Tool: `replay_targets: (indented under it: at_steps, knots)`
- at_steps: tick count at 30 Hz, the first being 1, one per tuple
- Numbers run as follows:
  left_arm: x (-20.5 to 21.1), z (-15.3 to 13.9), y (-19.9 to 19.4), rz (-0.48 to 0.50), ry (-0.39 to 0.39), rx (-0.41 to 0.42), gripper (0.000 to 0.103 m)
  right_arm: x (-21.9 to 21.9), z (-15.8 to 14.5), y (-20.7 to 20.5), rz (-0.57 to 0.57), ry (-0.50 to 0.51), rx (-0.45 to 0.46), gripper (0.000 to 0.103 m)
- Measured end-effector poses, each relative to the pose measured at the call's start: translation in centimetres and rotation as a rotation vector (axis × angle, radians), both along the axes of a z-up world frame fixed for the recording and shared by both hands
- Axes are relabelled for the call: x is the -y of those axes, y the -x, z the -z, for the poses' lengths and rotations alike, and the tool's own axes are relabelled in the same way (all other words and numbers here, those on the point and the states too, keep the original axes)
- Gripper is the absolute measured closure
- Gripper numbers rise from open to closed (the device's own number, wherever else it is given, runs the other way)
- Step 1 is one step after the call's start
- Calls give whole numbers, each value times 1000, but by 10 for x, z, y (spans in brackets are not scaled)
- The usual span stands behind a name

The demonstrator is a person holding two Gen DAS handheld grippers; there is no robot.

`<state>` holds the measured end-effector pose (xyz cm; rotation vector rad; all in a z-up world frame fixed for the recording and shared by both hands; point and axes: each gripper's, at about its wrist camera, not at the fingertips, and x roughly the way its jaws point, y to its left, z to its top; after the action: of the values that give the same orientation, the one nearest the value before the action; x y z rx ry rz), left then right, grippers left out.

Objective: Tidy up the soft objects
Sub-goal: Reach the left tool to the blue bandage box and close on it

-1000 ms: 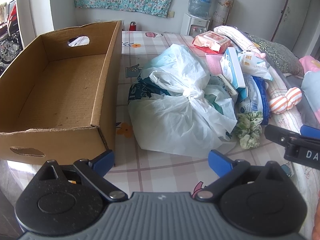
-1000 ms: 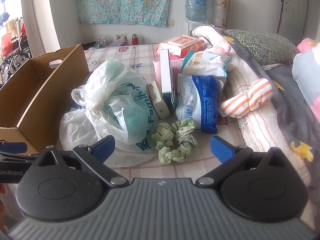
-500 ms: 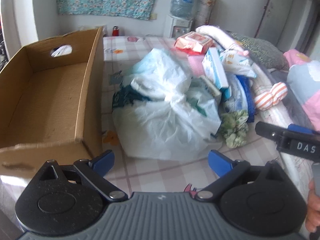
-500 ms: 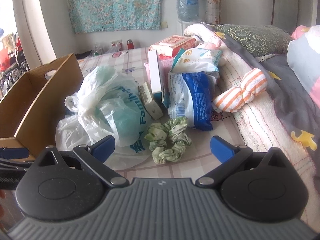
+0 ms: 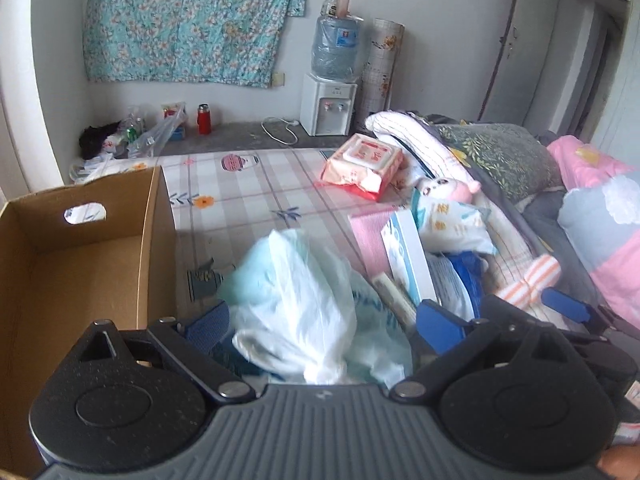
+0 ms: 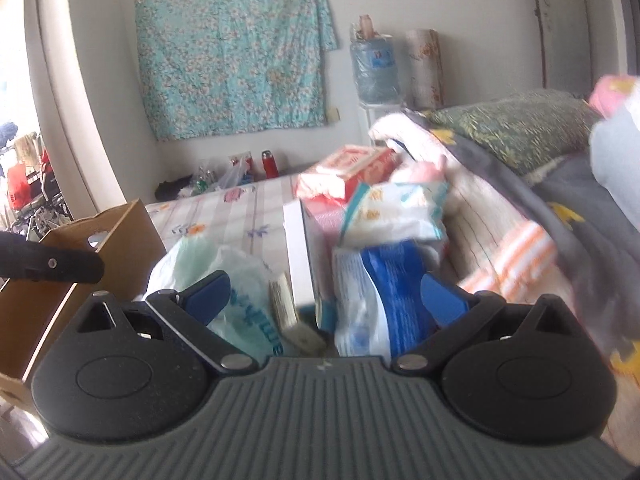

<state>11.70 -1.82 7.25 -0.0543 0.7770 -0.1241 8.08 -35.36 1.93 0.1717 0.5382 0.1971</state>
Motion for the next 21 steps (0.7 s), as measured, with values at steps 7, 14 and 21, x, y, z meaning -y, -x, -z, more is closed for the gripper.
replay_targets:
  at_steps: [7, 14, 21]
  knots:
    - [0, 23, -23, -94, -14, 0, 14, -33, 20, -78, -74, 88, 3, 19]
    - [-12, 33, -33, -136, 8, 41, 22, -43, 47, -132, -160, 62, -112, 78]
    - [-1, 37, -53, -74, 95, -18, 45, 1, 41, -137, -146, -196, -151, 79]
